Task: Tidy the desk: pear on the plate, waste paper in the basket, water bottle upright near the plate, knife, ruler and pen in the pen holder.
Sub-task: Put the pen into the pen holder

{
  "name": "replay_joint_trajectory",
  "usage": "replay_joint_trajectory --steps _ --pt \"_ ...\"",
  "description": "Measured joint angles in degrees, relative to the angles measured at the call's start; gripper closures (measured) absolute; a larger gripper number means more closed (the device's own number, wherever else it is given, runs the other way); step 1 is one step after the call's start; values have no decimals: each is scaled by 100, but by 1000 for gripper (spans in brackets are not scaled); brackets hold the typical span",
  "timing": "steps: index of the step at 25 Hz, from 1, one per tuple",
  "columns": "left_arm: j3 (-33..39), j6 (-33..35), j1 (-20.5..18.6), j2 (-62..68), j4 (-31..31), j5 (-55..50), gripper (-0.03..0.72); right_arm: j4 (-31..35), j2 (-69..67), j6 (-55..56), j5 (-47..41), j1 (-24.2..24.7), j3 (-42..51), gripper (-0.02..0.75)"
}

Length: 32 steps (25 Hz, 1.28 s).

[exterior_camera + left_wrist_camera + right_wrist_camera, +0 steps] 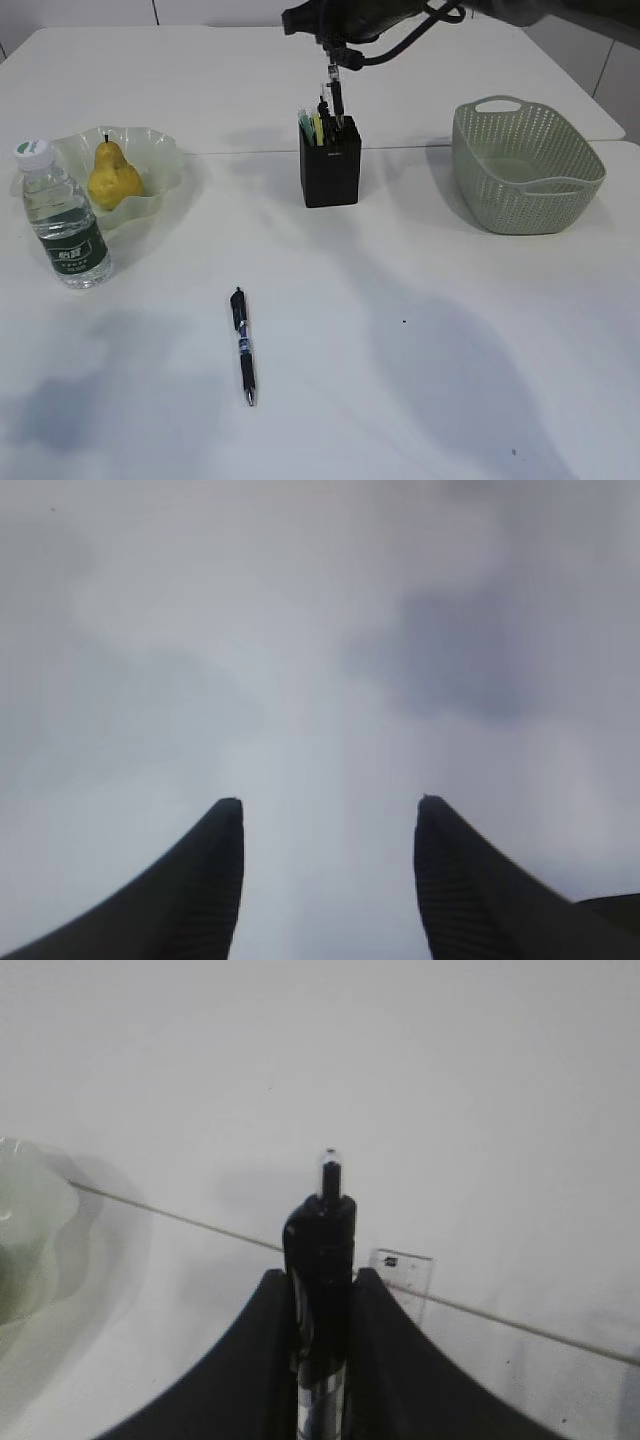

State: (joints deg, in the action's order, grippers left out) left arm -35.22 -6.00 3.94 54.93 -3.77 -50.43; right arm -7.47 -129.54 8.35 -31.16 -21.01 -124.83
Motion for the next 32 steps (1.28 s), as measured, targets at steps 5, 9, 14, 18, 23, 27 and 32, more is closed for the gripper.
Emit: replay_joint_trajectory --steps 5,9,14,18,23,27,32 --pt "0 0 0 0 -45 -102 305 59 0 -6 718 337 269 586" --pt "0 0 0 0 -56 -102 305 183 -27 -6 1303 390 326 586" --pt "0 0 0 0 -56 -102 305 255 -232 -60 1755 334 336 586" --pt "0 0 0 0 -67 -145 304 255 -356 -114 1993 300 336 586" --pt "0 0 0 0 -76 -302 305 179 -408 -136 2343 283 336 586" --pt "0 0 0 0 -80 -383 305 165 -544 -136 2367 273 336 586" --pt "0 0 0 0 -80 -433 305 161 -632 -136 2406 270 336 586"
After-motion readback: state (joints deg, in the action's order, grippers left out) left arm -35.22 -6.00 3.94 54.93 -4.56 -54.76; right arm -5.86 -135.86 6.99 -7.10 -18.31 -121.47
